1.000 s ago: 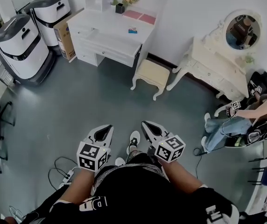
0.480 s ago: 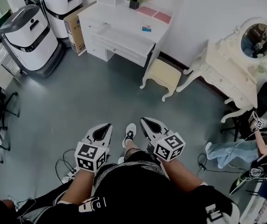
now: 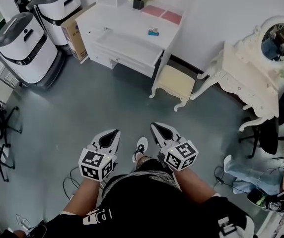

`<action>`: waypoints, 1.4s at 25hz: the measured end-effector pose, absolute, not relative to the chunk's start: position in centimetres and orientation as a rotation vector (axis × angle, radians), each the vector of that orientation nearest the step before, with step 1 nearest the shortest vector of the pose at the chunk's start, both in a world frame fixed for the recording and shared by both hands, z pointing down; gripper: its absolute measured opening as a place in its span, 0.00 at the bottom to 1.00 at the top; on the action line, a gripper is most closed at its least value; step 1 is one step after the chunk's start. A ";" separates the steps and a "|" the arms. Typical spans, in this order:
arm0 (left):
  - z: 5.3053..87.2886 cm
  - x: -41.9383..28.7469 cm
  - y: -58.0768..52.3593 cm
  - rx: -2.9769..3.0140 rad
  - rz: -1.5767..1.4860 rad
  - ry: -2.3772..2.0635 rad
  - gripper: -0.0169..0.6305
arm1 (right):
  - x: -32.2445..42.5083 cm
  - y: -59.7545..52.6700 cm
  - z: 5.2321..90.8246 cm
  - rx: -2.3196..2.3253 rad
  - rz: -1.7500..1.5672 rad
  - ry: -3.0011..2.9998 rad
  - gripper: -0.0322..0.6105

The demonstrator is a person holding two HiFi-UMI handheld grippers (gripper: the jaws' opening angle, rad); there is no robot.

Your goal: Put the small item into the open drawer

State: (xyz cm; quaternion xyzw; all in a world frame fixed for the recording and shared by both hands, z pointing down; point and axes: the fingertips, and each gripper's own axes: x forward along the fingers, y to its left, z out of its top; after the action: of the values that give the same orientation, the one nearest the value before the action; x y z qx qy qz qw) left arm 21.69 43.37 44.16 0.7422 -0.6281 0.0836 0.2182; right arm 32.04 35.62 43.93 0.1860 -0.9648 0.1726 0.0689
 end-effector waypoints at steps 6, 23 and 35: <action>43.0 20.4 35.3 2.082 0.276 -1.704 0.05 | 30.6 28.2 43.3 0.596 0.547 -2.901 0.06; 41.7 18.8 19.3 2.131 0.354 -1.693 0.05 | 27.7 14.7 43.1 0.538 0.500 -2.914 0.06; 42.5 17.5 15.5 2.122 0.370 -1.666 0.05 | 27.2 11.1 43.9 0.570 0.529 -2.883 0.06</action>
State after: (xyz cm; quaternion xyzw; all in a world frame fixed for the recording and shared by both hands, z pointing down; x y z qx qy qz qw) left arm 17.52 15.53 42.51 0.7623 -0.5985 0.1329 0.2074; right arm 27.19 11.09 43.93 0.1903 -0.9626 0.1766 0.0779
